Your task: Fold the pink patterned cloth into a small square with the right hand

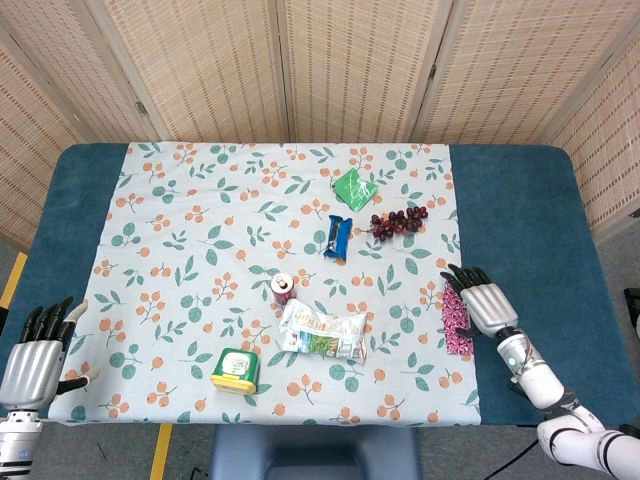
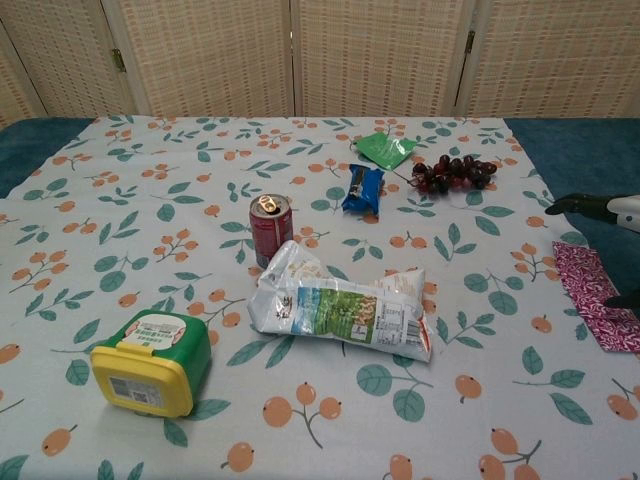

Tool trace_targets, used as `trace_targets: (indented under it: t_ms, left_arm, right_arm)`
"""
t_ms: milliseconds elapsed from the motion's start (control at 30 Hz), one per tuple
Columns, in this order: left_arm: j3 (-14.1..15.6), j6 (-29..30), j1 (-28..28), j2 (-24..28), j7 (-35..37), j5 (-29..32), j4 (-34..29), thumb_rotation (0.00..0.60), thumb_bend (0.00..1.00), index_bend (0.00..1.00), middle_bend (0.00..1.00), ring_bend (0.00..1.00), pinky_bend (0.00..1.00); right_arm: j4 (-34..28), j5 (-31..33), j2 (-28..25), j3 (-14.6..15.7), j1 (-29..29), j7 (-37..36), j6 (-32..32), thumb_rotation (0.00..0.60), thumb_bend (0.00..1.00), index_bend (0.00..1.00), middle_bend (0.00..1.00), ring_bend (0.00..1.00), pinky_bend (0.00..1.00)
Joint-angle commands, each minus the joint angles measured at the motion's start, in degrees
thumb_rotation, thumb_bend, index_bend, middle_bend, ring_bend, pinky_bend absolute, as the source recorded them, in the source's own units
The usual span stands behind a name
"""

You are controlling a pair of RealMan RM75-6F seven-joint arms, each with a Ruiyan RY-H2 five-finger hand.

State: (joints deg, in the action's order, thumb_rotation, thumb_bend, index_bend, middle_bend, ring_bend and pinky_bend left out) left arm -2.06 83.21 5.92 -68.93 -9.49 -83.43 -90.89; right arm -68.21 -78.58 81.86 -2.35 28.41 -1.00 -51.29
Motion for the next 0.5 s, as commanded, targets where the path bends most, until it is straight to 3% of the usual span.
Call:
trace_targets:
  t_ms: [33, 500]
  left_arm:
    - [-0.01, -0.03, -0.06, 0.04, -0.1, 0.2, -0.06, 0.6, 0.19, 0.15, 0.07, 0.1, 0.0]
    - [-0.08, -0.55, 0.05, -0.06, -0.51, 0.8, 0.02, 0.6, 0.19, 0.16, 0.07, 0.1, 0.0]
  right_arm:
    - [1.98, 0.69, 1.05, -0.28, 0.49, -0.23, 1.0, 0.6, 0.19, 0.0, 0.0, 0.0, 0.0]
    - [8.7, 1.85, 4.03, -1.72, 3.39, -1.56, 4.74, 0.6, 0.19, 0.0, 0.0, 0.0, 0.0]
